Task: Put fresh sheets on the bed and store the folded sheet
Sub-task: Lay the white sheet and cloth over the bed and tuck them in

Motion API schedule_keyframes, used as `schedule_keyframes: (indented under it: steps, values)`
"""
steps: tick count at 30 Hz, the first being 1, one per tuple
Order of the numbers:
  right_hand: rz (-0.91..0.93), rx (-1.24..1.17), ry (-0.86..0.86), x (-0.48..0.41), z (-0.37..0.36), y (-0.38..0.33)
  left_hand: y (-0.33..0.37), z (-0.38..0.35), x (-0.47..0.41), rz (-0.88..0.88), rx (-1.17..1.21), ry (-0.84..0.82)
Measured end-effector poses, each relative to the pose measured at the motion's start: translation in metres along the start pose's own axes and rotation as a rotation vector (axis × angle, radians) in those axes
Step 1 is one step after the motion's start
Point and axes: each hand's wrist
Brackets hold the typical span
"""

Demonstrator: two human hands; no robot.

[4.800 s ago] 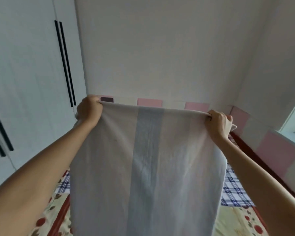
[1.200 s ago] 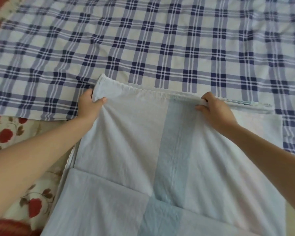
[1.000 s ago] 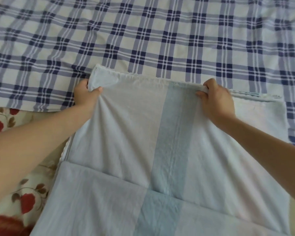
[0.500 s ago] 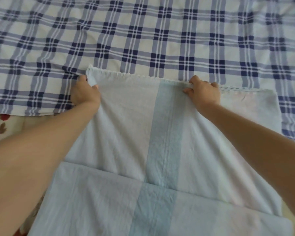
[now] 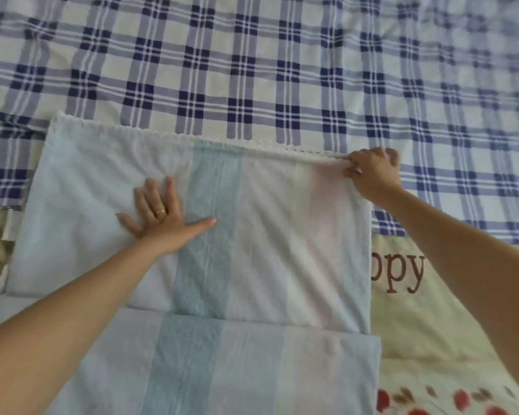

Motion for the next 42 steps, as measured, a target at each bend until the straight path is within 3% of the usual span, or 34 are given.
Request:
schedule_keyframes:
  steps: [2,7,9,11,13,14,19,21,23,26,28,31,33,35,37,39,42]
  values:
    - [-0.058,-0.033,0.136,-0.004,-0.003,0.002,0.0,0.0,0.0,0.003,-0.004,0.0]
    - [-0.333,-0.166,0.226,0.006,-0.021,-0.015,0.007,0.001,0.001,0.018,-0.026,-0.012]
    - [-0.337,-0.245,0.309,0.027,-0.031,-0.046,0.008,0.002,0.003,0.017,-0.028,-0.018]
    - [0.032,-0.264,0.227,0.058,-0.046,-0.08,0.01,0.002,0.004,0.016,-0.032,-0.013]
    - [0.45,-0.061,0.093,0.087,-0.069,-0.097,0.007,0.002,0.003,0.006,-0.043,-0.009]
    - [0.487,0.021,0.048,0.089,-0.073,-0.095,0.007,0.003,0.001,-0.001,-0.042,-0.015]
    - [-0.082,-0.078,-0.142,0.073,-0.073,-0.102,0.009,0.001,-0.002,-0.041,-0.029,0.005]
    - [-0.176,-0.154,-0.169,0.08,-0.066,-0.127,0.007,0.002,0.003,-0.048,-0.008,0.019]
    - [-0.09,-0.243,-0.094,0.101,-0.059,-0.147,0.003,-0.002,0.009,-0.091,0.005,0.089]
    - [0.279,-0.314,-0.06,0.153,-0.056,-0.171,-0.026,-0.021,0.034,-0.277,0.039,0.246]
    - [0.38,-0.294,-0.201,0.188,-0.059,-0.178,-0.059,-0.03,0.065,-0.488,-0.06,0.231]
    - [0.339,-0.246,-0.441,0.235,-0.061,-0.186,-0.123,-0.026,0.112,-0.677,-0.339,0.187]
    - [0.325,-0.177,-0.523,0.254,-0.053,-0.189,-0.149,-0.013,0.135,-0.616,-0.504,0.093]
    - [0.369,-0.115,-0.651,0.268,-0.038,-0.196,-0.162,0.0,0.152,-0.532,-0.659,-0.114]
    - [0.464,-0.065,-0.885,0.281,-0.025,-0.205,-0.165,0.003,0.17,-0.453,-0.748,-0.397]
    - [0.502,-0.021,-1.147,0.303,-0.013,-0.218,-0.174,-0.006,0.196,-0.488,-0.823,-0.611]
    - [0.531,0.061,-1.376,0.336,-0.003,-0.235,-0.195,-0.025,0.231,-0.399,-0.784,-0.908]
Point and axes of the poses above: each hand's wrist, its own x-axis away from the middle knuckle, its own z-axis out of the back of the hand, y = z × x, and after that the axes turned 3 degrees about x, right-handed
